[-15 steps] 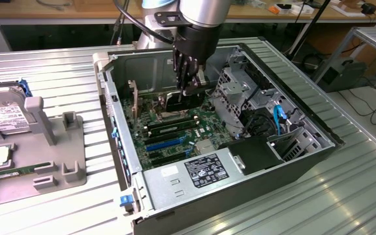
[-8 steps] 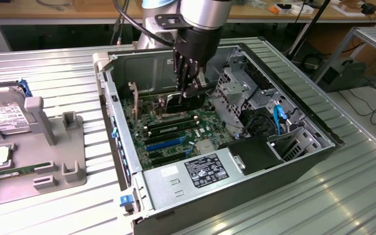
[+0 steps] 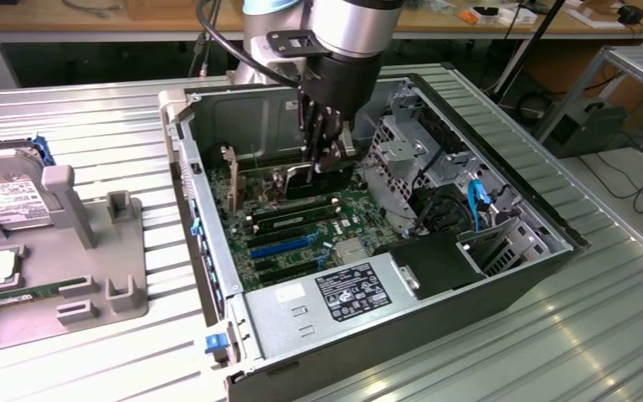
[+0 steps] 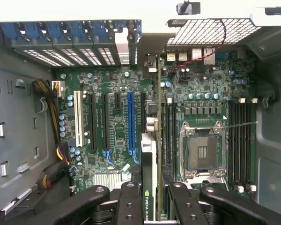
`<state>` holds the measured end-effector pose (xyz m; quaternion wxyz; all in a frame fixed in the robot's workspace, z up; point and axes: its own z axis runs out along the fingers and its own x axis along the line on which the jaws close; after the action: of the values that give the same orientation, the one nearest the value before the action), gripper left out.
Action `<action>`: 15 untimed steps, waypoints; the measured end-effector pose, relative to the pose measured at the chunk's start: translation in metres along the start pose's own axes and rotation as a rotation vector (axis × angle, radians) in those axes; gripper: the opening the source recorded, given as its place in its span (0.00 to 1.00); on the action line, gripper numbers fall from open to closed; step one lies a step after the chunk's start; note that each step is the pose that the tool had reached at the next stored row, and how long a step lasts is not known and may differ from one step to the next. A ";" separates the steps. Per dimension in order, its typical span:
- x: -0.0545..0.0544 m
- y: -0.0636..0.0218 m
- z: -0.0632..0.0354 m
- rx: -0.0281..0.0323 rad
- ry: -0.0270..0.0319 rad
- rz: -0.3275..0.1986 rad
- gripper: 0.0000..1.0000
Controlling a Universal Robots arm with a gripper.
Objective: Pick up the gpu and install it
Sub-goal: 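Insert the gpu into the slot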
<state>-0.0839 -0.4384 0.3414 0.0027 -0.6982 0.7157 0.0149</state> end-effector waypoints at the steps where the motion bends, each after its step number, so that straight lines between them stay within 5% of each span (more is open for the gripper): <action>1: 0.001 0.0000 0.0001 0.0000 0.0000 0.000 0.27; 8: 0.001 0.0000 0.0013 0.0001 -0.0001 0.000 0.27; 15: 0.001 -0.0003 0.0126 -0.0001 0.0001 0.000 0.27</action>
<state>-0.0839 -0.4392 0.3288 0.0026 -0.6983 0.7157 0.0149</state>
